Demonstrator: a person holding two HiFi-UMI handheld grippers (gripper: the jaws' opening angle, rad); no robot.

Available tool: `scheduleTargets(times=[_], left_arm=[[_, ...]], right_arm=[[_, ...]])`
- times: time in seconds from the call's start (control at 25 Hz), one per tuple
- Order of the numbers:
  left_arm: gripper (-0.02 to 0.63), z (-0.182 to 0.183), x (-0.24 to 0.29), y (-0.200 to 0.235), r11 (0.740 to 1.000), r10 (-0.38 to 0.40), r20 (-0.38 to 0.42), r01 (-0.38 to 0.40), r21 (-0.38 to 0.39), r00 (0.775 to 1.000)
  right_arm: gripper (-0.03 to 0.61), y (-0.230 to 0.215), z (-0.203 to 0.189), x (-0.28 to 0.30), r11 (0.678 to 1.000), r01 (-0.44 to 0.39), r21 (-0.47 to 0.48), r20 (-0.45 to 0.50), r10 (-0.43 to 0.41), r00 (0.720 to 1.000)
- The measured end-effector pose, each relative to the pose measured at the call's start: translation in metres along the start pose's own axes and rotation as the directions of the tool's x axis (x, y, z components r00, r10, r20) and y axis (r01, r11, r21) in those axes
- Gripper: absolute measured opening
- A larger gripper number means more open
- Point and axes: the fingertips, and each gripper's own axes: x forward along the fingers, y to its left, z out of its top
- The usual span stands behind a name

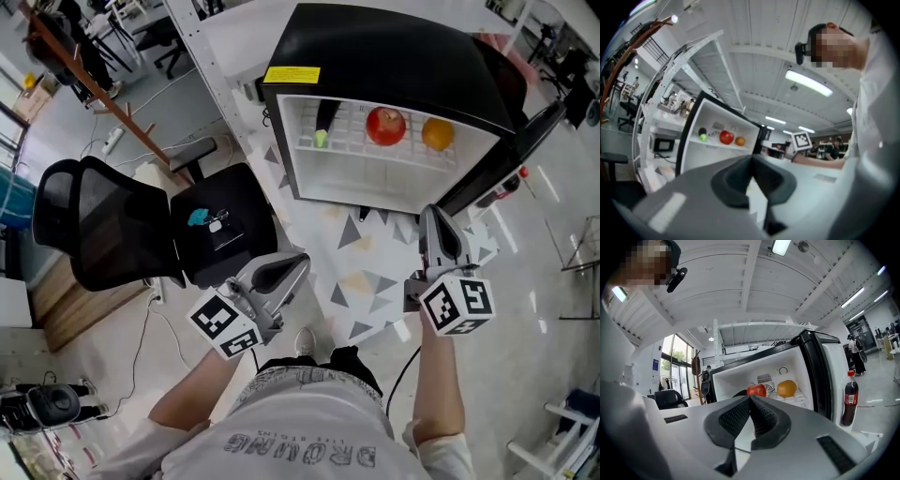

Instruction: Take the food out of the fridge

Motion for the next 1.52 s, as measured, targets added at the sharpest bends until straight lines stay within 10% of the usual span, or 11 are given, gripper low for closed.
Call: scheduleTargets(times=[0.64, 1.52], left_arm=[[0.006, -0.008, 0.020, 0.009, 0.998, 0.057, -0.017, -0.057, -0.022, 0.998], [0.006, -0.015, 0.028, 0.036, 0.996, 0.071, -0.036, -0.072, -0.053, 0.997]], right_arm=[[-0.005, -0.053, 0.015, 0.066, 0.997, 0.071, 0.011, 0.027, -0.072, 0.997], [0.243, -0.088, 0.018, 0.125, 0.961, 0.244, -0.127, -0.002, -0.247, 0.969]])
